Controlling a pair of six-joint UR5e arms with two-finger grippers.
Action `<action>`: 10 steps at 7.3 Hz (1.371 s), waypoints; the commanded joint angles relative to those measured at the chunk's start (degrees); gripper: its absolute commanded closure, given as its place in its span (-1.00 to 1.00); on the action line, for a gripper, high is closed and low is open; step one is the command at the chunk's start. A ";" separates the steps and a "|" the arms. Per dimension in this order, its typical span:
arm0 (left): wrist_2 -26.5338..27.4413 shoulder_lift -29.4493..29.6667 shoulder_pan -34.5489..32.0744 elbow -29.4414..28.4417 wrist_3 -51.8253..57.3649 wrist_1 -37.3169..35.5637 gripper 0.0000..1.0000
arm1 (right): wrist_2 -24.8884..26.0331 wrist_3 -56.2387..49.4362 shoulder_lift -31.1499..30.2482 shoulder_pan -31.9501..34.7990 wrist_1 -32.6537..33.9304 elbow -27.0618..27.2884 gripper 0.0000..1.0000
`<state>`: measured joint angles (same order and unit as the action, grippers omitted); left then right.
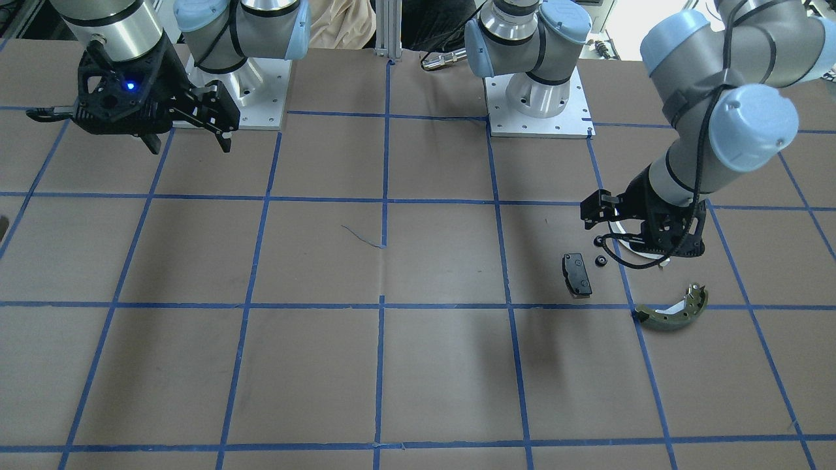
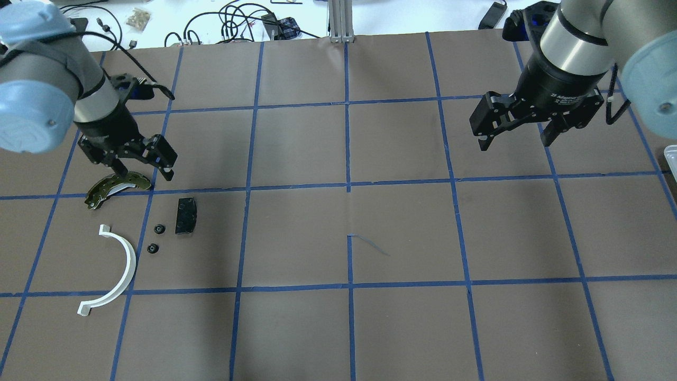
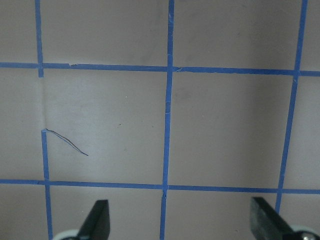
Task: Place bearing gear from tray to pile
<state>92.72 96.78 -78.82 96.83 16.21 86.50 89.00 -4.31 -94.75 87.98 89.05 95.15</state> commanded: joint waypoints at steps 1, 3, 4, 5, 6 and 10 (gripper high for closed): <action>-4.10 -2.11 -7.19 -9.61 -12.03 8.59 -1.00 | 0.04 0.00 0.00 0.00 -0.01 0.03 -1.00; -4.03 -5.18 -11.60 -10.52 -14.81 6.94 -1.00 | 0.04 0.00 0.00 0.00 -0.01 0.03 -1.00; -3.77 -6.15 -11.62 -9.56 -14.72 3.97 -1.00 | 0.04 0.00 0.00 0.00 -0.01 0.03 -1.00; -3.68 -6.42 -11.70 -9.55 -14.81 3.68 -1.00 | 0.04 0.00 0.00 0.00 0.08 0.03 -1.00; -3.77 -6.95 -11.97 -8.68 -14.81 3.94 -1.00 | 0.04 0.00 0.00 0.00 0.08 0.03 -1.00; -3.42 -8.53 -11.45 -6.65 -14.19 3.77 -1.00 | -0.05 0.00 0.00 0.00 0.08 0.03 -1.00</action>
<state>89.20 88.45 -90.61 89.96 1.93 90.32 89.03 -4.31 -94.71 87.98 89.12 95.18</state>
